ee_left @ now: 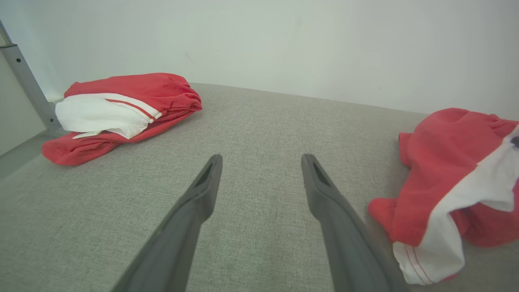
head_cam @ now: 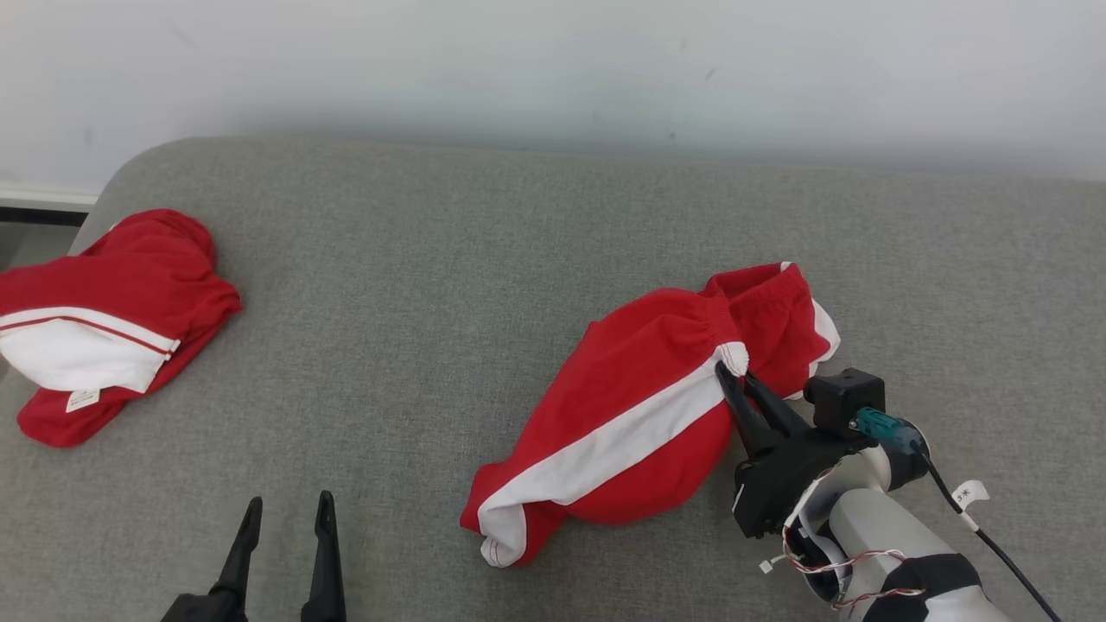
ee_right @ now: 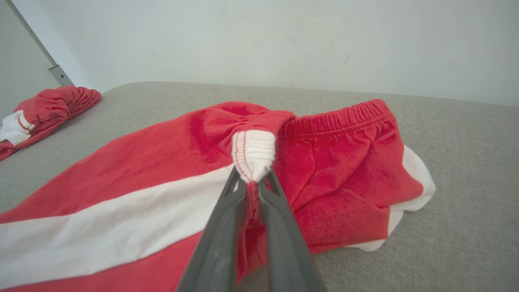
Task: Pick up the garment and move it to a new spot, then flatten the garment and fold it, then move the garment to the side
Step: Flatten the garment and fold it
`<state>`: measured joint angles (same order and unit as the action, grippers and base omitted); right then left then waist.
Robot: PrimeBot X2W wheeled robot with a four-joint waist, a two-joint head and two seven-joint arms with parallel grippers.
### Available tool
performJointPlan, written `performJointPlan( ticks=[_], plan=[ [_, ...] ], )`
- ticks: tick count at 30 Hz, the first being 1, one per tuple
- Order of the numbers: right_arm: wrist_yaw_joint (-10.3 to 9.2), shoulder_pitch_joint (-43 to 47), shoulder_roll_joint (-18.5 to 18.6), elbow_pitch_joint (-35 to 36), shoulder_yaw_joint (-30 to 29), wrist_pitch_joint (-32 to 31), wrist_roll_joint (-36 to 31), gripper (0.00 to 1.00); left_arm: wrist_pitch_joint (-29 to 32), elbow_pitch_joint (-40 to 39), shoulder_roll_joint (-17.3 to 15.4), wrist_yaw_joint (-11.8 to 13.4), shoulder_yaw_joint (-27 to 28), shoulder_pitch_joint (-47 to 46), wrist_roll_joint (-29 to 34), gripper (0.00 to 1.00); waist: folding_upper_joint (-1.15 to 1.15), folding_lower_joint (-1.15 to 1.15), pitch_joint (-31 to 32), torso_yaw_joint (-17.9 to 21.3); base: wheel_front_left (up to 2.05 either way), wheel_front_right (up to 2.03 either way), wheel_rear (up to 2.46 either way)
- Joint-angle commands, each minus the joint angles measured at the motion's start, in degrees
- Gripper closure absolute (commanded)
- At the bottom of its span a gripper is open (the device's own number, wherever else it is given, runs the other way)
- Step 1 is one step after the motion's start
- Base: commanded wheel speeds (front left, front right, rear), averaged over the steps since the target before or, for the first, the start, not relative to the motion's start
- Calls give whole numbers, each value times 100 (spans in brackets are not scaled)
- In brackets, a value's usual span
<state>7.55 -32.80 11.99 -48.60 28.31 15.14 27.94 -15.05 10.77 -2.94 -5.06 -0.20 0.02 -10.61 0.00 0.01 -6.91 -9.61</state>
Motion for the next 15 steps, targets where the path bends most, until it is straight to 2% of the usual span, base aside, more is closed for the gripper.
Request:
performJointPlan(
  ticks=[1, 7, 10, 15],
  plan=[
    [-13, 68, 81, 186, 25, 1, 58, 100, -20, 42, 10, 9, -24, 58, -46, 0, 0, -1, 59, 60, 0, 0, 0],
    [-13, 657, 281, 1092, -247, 3, -54, 100, -20, 122, 9, 32, -38, 224, -90, 0, 0, -1, 282, 309, 0, 0, 0],
    [-13, 1273, 391, 1743, -506, 1, -226, 100, -20, 178, 7, 38, -56, 289, -117, 0, 0, -1, 382, 513, 0, 0, 0],
    [-13, 2002, 492, 2336, -868, 2, -347, 100, -20, 252, 7, 13, -100, 349, -144, 0, 0, -1, 385, 741, 0, 0, 0]
  ],
)
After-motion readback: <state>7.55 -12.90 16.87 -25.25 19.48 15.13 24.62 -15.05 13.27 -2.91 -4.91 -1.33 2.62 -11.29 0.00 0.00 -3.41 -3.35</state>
